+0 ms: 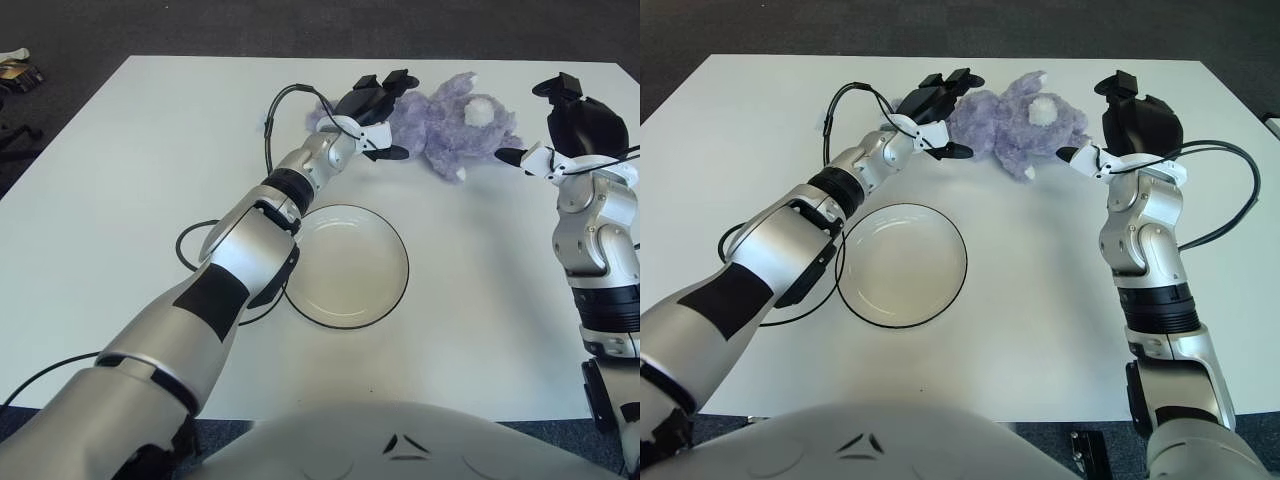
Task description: Put the doll into the plate.
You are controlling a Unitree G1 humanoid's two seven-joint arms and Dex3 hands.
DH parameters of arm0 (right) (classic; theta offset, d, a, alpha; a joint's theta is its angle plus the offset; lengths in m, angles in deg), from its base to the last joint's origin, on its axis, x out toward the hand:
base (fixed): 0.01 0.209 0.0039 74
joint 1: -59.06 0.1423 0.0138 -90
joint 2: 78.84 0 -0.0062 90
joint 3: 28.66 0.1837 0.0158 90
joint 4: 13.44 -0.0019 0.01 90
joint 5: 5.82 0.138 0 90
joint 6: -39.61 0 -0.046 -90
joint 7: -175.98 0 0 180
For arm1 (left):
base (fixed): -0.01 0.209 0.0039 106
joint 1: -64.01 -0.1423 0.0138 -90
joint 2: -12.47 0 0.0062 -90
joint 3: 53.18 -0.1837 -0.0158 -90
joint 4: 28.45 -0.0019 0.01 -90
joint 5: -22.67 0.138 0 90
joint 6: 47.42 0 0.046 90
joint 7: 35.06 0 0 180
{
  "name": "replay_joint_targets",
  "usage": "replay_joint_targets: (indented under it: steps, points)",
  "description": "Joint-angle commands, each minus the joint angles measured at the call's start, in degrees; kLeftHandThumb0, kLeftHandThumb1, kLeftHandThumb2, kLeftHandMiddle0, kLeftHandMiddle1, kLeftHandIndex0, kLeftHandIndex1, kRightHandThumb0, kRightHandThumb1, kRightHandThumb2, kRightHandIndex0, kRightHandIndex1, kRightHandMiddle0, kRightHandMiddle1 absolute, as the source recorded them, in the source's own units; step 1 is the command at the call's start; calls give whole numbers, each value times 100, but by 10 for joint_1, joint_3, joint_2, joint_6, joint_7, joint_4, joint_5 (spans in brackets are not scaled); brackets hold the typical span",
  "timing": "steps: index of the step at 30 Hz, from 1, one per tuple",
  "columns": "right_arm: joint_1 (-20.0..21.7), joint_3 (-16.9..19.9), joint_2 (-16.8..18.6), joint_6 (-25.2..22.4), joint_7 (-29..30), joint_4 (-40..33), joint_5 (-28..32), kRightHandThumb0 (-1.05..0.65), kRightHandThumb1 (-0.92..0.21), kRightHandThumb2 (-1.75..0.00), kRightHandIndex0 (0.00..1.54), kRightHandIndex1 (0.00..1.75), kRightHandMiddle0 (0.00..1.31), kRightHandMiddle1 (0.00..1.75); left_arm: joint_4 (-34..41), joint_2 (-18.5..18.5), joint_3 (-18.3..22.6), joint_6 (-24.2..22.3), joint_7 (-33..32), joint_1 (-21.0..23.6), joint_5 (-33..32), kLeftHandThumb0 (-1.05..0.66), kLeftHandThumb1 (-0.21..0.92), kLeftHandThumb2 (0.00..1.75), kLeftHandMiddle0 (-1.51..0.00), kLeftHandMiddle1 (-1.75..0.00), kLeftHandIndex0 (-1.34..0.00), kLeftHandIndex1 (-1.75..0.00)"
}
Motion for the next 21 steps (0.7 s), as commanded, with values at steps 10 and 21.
replay_joint_targets:
  steps: [10,21]
  points:
    - [96,-39,-57,85,-46,122,19,-95,-65,-41,88,174,0,69,12,6,-3,-1,-4,-9,2,-76,39,75,-7,-117,0,-89]
    - [142,-62,-63,119,-57,198,30,-96,-65,-37,103,175,0,66,15,5,3,-2,0,-14,-6,-78,41,74,-6,-103,0,-84]
